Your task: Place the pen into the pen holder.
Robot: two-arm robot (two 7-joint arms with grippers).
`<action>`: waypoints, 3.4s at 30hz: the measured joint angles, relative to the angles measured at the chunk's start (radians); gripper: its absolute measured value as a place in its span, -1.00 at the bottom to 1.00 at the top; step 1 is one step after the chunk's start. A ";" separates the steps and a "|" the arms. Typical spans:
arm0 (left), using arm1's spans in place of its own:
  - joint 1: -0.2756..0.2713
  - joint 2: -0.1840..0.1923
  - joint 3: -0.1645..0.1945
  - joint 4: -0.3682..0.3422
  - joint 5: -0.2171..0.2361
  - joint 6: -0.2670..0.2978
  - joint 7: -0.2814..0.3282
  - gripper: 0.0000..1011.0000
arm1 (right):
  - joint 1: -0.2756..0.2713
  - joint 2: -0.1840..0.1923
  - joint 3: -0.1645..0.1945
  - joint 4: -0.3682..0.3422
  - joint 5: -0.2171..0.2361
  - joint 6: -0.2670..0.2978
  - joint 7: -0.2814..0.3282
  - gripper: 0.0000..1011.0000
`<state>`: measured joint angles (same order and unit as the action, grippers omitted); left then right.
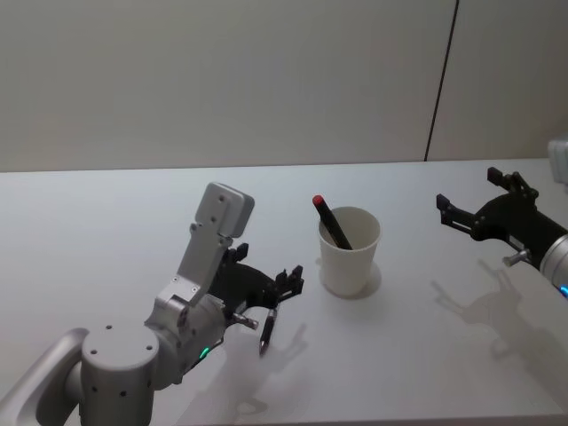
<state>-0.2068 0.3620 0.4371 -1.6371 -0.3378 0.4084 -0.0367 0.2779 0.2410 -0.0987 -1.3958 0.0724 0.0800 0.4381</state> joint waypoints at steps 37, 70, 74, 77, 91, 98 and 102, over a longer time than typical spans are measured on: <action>-0.038 -0.048 0.024 0.121 0.082 0.137 -0.064 0.99 | 0.000 0.000 0.000 0.000 0.000 0.000 0.000 0.98; -0.070 -0.074 0.033 0.176 0.167 0.196 -0.123 0.99 | 0.000 0.000 0.000 0.000 0.000 0.000 0.000 0.98; -0.073 -0.076 0.034 0.179 0.184 0.205 -0.129 0.99 | 0.000 0.000 0.000 0.000 0.000 0.000 0.000 0.98; -0.075 -0.076 0.034 0.180 0.193 0.208 -0.133 0.99 | 0.000 0.000 0.000 0.000 0.000 0.000 0.000 0.98; -0.083 -0.081 0.036 0.193 0.232 0.220 -0.152 0.60 | 0.000 0.000 0.000 0.000 0.000 0.000 0.000 0.98; -0.086 -0.084 0.035 0.204 0.239 0.222 -0.157 0.14 | 0.000 0.000 0.000 0.000 0.000 0.000 0.000 0.98; -0.088 -0.087 0.035 0.211 0.240 0.222 -0.159 -0.13 | 0.000 0.000 0.000 0.000 0.000 0.000 0.000 0.98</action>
<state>-0.2950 0.2747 0.4718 -1.4257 -0.0975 0.6302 -0.1959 0.2779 0.2410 -0.0986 -1.3958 0.0724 0.0800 0.4382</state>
